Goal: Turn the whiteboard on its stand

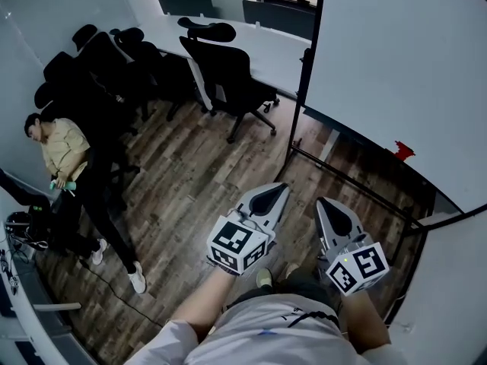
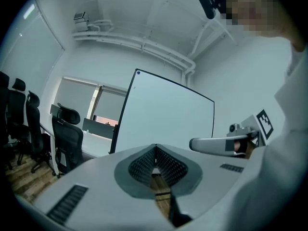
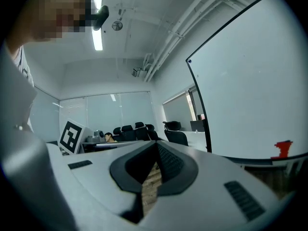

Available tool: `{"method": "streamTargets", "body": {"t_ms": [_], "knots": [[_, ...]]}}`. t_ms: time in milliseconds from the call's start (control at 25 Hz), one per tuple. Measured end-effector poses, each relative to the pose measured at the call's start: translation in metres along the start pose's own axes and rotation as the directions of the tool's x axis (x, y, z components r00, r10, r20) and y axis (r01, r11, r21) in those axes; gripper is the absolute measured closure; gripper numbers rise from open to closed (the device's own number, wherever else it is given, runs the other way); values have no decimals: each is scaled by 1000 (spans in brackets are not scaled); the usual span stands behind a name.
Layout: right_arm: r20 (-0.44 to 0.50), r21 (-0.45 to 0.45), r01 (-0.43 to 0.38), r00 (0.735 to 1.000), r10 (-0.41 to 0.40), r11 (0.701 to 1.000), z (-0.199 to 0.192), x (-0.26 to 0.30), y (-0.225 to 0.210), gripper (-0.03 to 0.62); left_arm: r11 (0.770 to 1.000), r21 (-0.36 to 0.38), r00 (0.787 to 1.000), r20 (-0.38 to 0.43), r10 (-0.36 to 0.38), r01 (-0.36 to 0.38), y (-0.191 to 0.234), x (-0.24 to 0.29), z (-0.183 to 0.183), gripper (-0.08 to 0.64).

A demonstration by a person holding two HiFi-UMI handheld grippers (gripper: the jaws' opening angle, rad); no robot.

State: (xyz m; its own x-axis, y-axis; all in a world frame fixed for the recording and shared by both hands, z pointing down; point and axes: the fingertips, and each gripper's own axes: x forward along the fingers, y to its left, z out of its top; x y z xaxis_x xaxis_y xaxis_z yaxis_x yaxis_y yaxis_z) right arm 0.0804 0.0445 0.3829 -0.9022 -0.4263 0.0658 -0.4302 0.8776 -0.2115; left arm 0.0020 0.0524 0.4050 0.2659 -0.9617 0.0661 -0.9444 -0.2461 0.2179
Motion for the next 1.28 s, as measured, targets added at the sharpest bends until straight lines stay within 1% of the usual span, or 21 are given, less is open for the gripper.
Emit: {"method": "streamTargets", "body": {"t_ms": [200,360,640,800,1000,1120,1280], "knots": [[4,16,-1,1000,0,1000,-2,42,-23,581,1000,13,1000,-9,-11,11,32,31,2,548],[14,30,-16,1000,15,999,0,85,-48,581,1000,24,1000,-23,-5,5,68,62,6,548],[36,50,-17,999,15,999,26,159,-113,581,998,62,998,-53,-17,21,124,140,29,548],[44,68,-21,999,18,997,32,189,-149,581,995,86,997,-73,-36,42,145,186,32,548],[40,71,-30,999,28,997,35,223,-188,581,992,103,996,-69,-60,67,165,239,35,548],[36,83,-19,999,16,996,38,243,-202,581,989,113,994,-65,-85,92,183,261,40,548],[28,89,35,999,-37,995,44,270,-215,581,984,116,990,-57,-132,138,212,287,53,548]]}}
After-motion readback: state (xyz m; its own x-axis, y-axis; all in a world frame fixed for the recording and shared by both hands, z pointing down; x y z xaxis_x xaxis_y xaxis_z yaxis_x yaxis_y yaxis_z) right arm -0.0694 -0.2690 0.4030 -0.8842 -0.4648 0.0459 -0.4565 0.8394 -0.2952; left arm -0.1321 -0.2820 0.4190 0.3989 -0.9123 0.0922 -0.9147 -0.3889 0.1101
